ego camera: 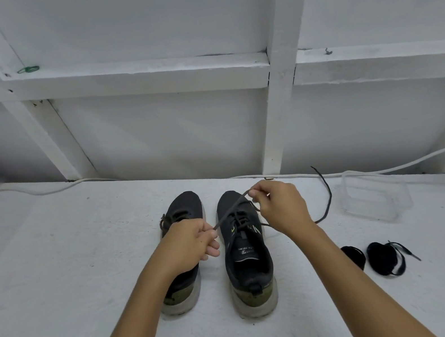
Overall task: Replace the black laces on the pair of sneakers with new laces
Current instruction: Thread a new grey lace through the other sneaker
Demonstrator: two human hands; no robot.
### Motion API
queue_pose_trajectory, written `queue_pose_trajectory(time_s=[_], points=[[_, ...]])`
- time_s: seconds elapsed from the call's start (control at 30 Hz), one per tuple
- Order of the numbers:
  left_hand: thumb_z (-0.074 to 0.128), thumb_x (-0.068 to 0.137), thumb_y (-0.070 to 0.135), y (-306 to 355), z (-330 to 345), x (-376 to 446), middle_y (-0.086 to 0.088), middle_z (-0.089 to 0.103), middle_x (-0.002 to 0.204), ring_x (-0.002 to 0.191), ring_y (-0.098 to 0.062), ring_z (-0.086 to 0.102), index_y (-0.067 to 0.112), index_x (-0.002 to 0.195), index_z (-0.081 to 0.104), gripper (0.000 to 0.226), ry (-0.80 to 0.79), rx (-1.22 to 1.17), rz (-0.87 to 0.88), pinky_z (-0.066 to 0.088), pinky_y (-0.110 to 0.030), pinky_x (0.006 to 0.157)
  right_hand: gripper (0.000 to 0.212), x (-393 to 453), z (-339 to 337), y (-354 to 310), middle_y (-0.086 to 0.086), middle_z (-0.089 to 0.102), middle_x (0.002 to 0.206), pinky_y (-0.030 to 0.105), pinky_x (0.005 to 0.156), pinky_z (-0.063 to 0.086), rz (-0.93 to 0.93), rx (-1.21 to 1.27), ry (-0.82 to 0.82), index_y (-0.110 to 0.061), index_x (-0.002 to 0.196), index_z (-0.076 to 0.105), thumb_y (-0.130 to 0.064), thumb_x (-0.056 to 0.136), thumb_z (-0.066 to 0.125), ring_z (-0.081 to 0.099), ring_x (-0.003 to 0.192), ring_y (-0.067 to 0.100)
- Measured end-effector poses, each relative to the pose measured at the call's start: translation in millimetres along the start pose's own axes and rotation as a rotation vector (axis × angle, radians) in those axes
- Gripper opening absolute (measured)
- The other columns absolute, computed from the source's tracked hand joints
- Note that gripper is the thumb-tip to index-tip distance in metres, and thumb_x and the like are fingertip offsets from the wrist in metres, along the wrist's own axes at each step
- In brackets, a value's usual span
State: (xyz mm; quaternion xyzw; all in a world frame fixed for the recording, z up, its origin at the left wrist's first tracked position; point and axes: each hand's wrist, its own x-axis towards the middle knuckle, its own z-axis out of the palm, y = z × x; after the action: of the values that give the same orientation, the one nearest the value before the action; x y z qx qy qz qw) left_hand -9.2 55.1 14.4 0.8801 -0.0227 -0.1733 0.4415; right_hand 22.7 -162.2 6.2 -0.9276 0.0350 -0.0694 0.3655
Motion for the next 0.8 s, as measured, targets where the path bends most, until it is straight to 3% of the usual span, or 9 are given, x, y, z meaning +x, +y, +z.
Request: queue_pose_trajectory(time_s=[0.07,0.13,0.23,0.3,0.4,0.47,0.57,0.8], points=[[0.060,0.098,0.024,-1.0,7.9,1.6,0.002,0.075,0.078,0.070,-0.006,0.071,0.019,0.085,0.070,0.017,0.119,-0.026,-0.020,0.060,-0.026,0.076,0.025,-6.6,2.1,-1.8,-0.010,0.067,0.112,0.028,0.082,0.044,0.050,0.074,0.089,-0.025,0.121,0.067,-0.035,0.099,0.060,0.062,0.103,0.013],[0.062,0.096,0.031,-0.3,17.3,1.0,0.003,0.072,0.073,0.061,-0.002,0.065,0.023,0.083,0.071,0.018,0.255,0.004,-0.011,0.049,-0.007,0.062,0.027,-13.4,4.7,-3.0,-0.009,0.063,0.113,0.031,0.088,0.046,0.033,0.089,0.091,-0.025,0.121,0.064,-0.035,0.096,0.064,0.059,0.100,0.010],[0.065,0.095,0.031,0.8,32.7,2.8,0.006,0.071,0.071,0.068,-0.004,0.064,0.025,0.084,0.073,0.015,0.419,-0.080,-0.015,0.040,-0.007,0.056,0.016,-23.2,6.2,-4.3,-0.010,0.066,0.101,0.029,0.081,0.049,-0.094,0.000,-0.179,-0.030,0.108,0.071,-0.028,0.094,0.064,0.057,0.083,0.006],[0.064,0.095,0.025,0.9,40.6,5.4,0.005,0.071,0.072,0.068,-0.009,0.066,0.020,0.089,0.074,0.012,0.441,-0.185,-0.045,0.046,-0.011,0.059,0.017,-29.4,7.8,-5.6,-0.013,0.064,0.096,0.028,0.080,0.050,-0.136,-0.065,-0.307,-0.031,0.107,0.075,-0.032,0.094,0.064,0.059,0.085,0.007],[0.063,0.095,0.012,1.1,53.4,6.9,-0.001,0.072,0.077,0.070,-0.015,0.071,0.018,0.095,0.071,0.010,0.423,-0.311,-0.071,0.060,-0.027,0.071,0.025,-36.2,7.8,-6.5,-0.018,0.059,0.076,0.020,0.067,0.046,-0.067,-0.002,-0.277,-0.026,0.090,0.079,-0.049,0.088,0.070,0.058,0.076,0.001],[0.063,0.094,0.008,-0.1,62.1,5.8,0.000,0.072,0.079,0.077,-0.015,0.072,0.019,0.093,0.071,0.013,0.446,-0.328,-0.072,0.060,-0.031,0.078,0.025,-36.7,9.8,-3.5,-0.018,0.060,0.074,0.012,0.062,0.042,0.002,0.038,-0.277,-0.024,0.090,0.079,-0.047,0.084,0.075,0.058,0.073,-0.003],[0.062,0.094,0.007,-4.3,72.4,6.0,0.005,0.071,0.082,0.079,-0.007,0.069,0.017,0.093,0.069,0.012,0.500,-0.353,-0.053,0.059,-0.028,0.079,0.015,-36.2,11.8,0.6,-0.017,0.068,0.082,0.005,0.055,0.038,0.069,0.089,-0.306,-0.024,0.093,0.079,-0.036,0.084,0.075,0.061,0.076,-0.002],[0.067,0.092,0.008,-2.3,79.5,9.5,0.012,0.071,0.079,0.071,0.010,0.063,0.019,0.087,0.069,0.012,0.518,-0.345,-0.004,0.044,-0.003,0.064,0.021,-35.7,10.5,10.4,-0.023,0.060,0.086,0.005,0.069,0.039,0.039,0.091,-0.320,-0.022,0.107,0.074,-0.015,0.090,0.063,0.059,0.083,0.002]])
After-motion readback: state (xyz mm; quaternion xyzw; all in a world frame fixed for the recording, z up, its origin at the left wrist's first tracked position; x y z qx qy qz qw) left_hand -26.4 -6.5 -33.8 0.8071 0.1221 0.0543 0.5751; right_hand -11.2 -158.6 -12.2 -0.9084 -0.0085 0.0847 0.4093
